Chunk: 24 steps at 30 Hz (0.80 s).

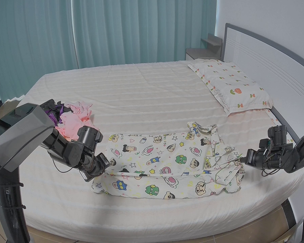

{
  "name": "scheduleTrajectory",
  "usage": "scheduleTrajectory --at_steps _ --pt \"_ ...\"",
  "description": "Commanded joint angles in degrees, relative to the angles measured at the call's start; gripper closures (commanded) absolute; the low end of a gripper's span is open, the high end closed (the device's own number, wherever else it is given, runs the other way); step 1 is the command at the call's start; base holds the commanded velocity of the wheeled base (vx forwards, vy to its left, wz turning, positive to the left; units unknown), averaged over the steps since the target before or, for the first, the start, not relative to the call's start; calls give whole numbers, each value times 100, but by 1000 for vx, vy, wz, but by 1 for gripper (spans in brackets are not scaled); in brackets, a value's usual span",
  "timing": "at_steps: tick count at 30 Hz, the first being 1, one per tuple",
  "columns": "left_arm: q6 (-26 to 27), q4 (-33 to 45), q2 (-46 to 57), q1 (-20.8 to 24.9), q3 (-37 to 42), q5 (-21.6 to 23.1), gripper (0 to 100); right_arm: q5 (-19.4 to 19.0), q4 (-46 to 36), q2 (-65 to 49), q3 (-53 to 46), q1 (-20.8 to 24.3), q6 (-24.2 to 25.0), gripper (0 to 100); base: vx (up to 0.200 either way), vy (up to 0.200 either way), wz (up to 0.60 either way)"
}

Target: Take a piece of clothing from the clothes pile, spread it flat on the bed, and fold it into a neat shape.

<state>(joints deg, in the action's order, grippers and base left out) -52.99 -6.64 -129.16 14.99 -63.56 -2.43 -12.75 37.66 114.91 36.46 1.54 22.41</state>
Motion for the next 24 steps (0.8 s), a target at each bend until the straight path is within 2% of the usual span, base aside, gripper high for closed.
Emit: scheduleTrajectory --at_steps 1,15,16,17,18,23,24 --pt "-1 -4 -241 12 -183 -4 100 10 225 383 142 22 115 100 0 0 0" --pt "-238 -4 -443 12 -543 -56 100 10 392 647 326 5 431 100 0 0 0" --pt "-238 -4 -540 12 -605 -188 0 10 392 673 326 5 431 100 0 0 0" --pt "-247 -4 -628 12 -666 -320 0 10 392 744 344 13 440 100 0 0 0" --pt "-247 -4 -672 12 -701 -381 0 10 392 787 362 13 440 0 0 0 0" --pt "-299 -4 -681 12 -763 -425 0 1 400 919 458 -48 572 0 0 0 0" --pt "-414 -12 -681 -5 -772 -434 0 10 409 875 458 -92 748 0 0 0 0"
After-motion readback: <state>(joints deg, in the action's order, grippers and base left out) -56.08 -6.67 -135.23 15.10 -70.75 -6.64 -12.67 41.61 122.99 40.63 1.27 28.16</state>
